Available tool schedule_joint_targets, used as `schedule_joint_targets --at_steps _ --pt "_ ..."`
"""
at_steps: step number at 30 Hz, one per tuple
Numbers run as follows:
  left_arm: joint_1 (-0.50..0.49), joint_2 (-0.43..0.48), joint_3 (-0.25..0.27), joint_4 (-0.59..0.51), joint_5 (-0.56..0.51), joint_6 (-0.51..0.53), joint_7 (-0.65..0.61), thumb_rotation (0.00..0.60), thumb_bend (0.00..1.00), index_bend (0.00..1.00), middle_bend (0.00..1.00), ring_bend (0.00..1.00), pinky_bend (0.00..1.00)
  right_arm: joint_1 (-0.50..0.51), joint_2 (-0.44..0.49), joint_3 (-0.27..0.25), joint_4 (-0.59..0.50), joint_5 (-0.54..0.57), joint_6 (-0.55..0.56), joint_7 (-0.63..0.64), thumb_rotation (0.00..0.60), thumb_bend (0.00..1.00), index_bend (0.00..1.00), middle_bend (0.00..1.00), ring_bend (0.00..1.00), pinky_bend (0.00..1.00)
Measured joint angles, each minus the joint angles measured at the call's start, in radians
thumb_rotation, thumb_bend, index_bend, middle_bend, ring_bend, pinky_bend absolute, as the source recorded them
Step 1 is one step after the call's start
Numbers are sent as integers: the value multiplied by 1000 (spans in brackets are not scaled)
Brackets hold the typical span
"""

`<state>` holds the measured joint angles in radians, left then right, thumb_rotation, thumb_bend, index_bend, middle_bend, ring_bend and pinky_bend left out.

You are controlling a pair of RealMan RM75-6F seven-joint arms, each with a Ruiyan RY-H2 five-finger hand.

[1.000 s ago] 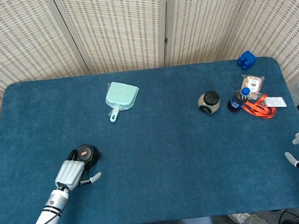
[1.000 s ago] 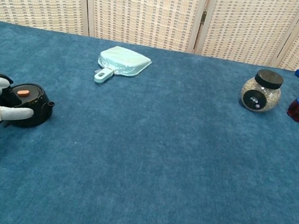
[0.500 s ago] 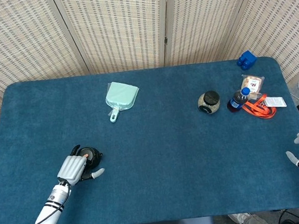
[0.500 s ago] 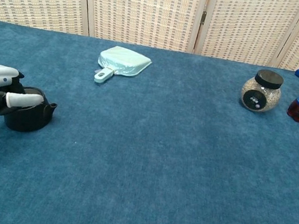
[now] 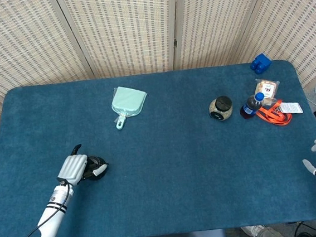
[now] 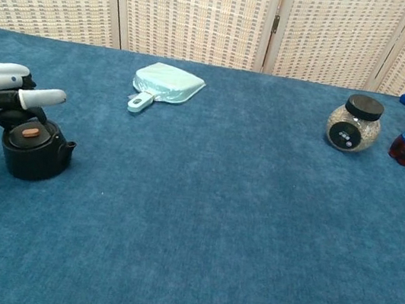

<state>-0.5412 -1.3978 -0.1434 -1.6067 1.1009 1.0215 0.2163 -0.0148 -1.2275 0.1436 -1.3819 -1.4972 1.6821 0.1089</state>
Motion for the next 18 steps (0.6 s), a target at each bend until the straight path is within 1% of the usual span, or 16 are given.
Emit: schedule_joint_targets --at_steps 4,9,18 --pt "4 13 -12 -6 -17 13 -6 0 30 999 1000 907 0 -1 -1 0 -1 0 2 0 600 174 514 409 249 231" --pt "14 25 -18 -23 -25 46 1 0 40 1000 1000 924 0 -2 -2 -1 -3 -1 3 -3 600 174 515 408 247 231" --pt "38 43 -22 -45 -21 100 -1 0 233 1000 1000 938 0 -5 0 -1 -8 -1 6 -5 600 174 514 406 245 231"
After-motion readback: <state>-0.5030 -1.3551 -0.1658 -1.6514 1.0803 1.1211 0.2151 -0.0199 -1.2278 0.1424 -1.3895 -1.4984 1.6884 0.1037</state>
